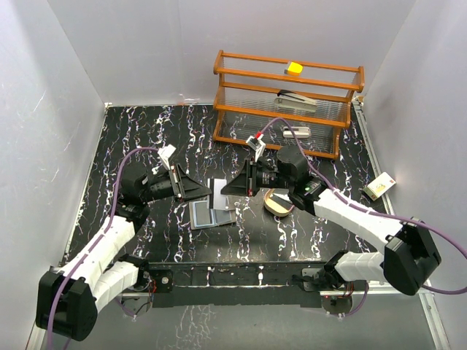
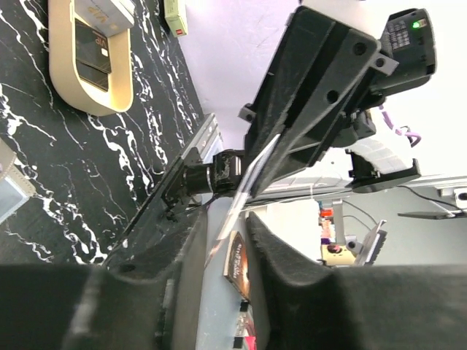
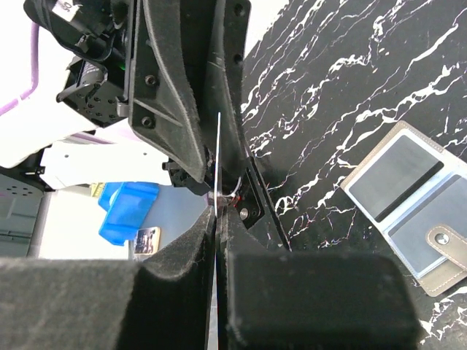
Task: Put the credit cards into the card holder
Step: Pick up the credit card from the storage box, then insert the credit card into the card holder.
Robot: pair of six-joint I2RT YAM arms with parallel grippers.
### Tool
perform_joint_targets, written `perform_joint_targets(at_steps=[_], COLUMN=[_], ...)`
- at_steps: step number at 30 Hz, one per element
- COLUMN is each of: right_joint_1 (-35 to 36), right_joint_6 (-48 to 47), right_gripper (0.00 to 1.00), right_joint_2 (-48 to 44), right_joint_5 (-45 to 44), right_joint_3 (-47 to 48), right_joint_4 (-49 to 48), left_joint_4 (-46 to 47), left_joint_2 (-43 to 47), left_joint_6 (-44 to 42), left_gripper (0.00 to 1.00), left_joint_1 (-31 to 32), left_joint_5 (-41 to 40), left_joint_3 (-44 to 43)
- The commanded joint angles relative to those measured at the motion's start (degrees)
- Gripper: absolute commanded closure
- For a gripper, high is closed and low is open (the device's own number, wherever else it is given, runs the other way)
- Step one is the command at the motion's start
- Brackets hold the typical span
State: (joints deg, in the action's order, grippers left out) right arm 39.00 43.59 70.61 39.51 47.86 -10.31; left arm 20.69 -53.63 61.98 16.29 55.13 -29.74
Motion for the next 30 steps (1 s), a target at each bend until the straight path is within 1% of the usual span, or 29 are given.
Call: perform_joint_targets(at_steps=[1, 3, 4, 7, 10, 13, 15, 18, 20, 22, 27, 30], right_joint_1=[0.1, 0.1, 0.1, 0.1, 0.0, 0.0, 0.0, 0.1, 0.1, 0.4, 1.7, 3.1], right_joint_6=[2.9, 2.8, 2.6, 1.6, 1.1, -0.8, -2.9, -4.8, -5.6, -6.6, -8.8, -10.9], right_gripper=[1.0, 1.0, 0.99, 0.89, 0.7, 0.6, 0.55, 0.51, 0.51, 0.5, 0.49, 0.43], right_joint_2=[1.7, 2.3, 2.4, 2.0, 0.7, -0.4, -0.6, 0.4, 2.3, 5.3, 11.9, 16.0], right_joint_5=[3.1, 3.0, 2.4, -0.4, -3.9, -9.3, -13.2, -19.7, -23.4, -25.8, -30.3, -31.5], right_joint_3=[-0.7, -0.7, -0.7, -0.6, -1.0, -0.8, 0.3, 1.7, 3.2, 4.5, 7.3, 10.3], right_joint_4=[-7.5, -7.3, -6.8, -3.9, -2.4, 1.1, 5.0, 10.8, 15.4, 17.8, 19.7, 20.7], left_joint_4=[6.4, 5.0, 3.3, -3.9, -10.9, -17.9, -23.5, -28.5, -30.8, -32.2, -33.0, -30.7], left_joint_2=[1.1, 1.1, 1.2, 1.7, 1.9, 1.7, 1.2, 0.3, -0.6, -1.7, -5.4, -9.0], left_joint_6=[4.0, 2.9, 1.6, -3.4, -9.0, -13.6, -17.6, -20.6, -21.7, -22.3, -22.4, -21.8], left_gripper=[0.8, 1.0, 1.0, 1.0, 1.0, 1.0, 1.0, 1.0, 1.0, 1.0, 1.0, 1.0], left_joint_1=[0.1, 0.1, 0.2, 0.1, 0.1, 0.2, 0.2, 0.1, 0.2, 0.1, 0.2, 0.0], left_joint_5=[2.8, 2.4, 1.7, -1.0, -3.8, -7.3, -12.0, -17.1, -19.7, -21.7, -24.8, -23.1], left_joint_3=[1.7, 1.6, 1.4, -0.1, -2.1, -3.4, -4.6, -5.3, -5.6, -5.6, -5.3, -4.5])
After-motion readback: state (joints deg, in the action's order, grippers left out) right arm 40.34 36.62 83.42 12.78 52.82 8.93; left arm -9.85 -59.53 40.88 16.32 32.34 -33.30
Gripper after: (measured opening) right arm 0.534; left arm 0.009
